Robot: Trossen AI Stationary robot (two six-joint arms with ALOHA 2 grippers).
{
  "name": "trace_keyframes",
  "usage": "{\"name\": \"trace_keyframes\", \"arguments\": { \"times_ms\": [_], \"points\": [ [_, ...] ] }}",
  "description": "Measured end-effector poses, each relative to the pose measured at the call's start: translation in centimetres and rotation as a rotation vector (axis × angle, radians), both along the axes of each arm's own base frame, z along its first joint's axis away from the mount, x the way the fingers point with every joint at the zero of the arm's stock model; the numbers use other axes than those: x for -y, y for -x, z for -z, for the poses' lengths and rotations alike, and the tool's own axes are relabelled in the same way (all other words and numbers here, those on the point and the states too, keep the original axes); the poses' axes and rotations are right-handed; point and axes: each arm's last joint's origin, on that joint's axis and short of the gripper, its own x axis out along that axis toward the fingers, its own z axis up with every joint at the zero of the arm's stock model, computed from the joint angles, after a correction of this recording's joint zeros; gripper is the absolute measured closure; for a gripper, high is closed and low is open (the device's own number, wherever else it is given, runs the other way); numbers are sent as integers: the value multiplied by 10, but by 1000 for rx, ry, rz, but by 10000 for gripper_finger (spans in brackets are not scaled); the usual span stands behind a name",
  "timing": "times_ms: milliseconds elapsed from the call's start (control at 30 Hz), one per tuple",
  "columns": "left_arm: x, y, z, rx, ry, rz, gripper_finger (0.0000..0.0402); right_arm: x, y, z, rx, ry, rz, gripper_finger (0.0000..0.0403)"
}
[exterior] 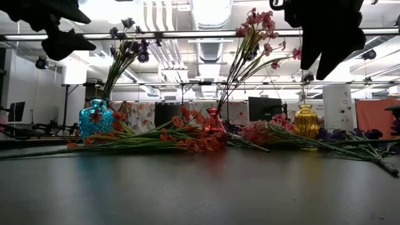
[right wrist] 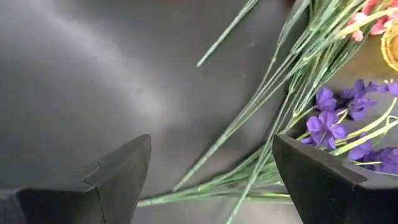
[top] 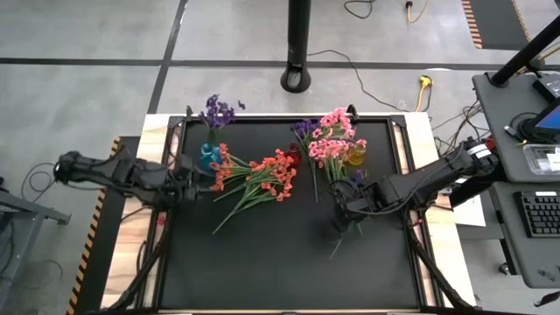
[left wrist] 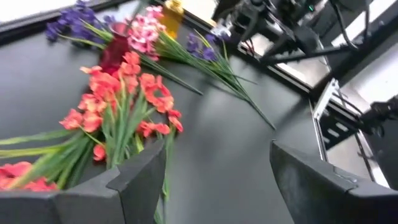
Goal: Sort flowers into vase by color
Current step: Put the bottom right pink flower into the red vase
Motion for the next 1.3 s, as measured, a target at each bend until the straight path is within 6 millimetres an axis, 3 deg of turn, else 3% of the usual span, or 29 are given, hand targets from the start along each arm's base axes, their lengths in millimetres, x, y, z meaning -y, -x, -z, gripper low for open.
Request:
{"name": "trace_keyframes", "arguments": {
  "times_ms": [333,633,967,1300],
  "points": [
    [37,-10,16,-75,-58,-17,146,14,-5,31,55,33,118,76],
    [57,-30,32,-147,-93,-32,146,39,-18,62,-41,89,214,76],
    [65,-45,42,-147,-164,-106,146,74,-33,98,-197,132,262,77],
    [67,-51,50,-151,-226,-186,146,80,-48,118,-180,132,229,94]
  ]
}}
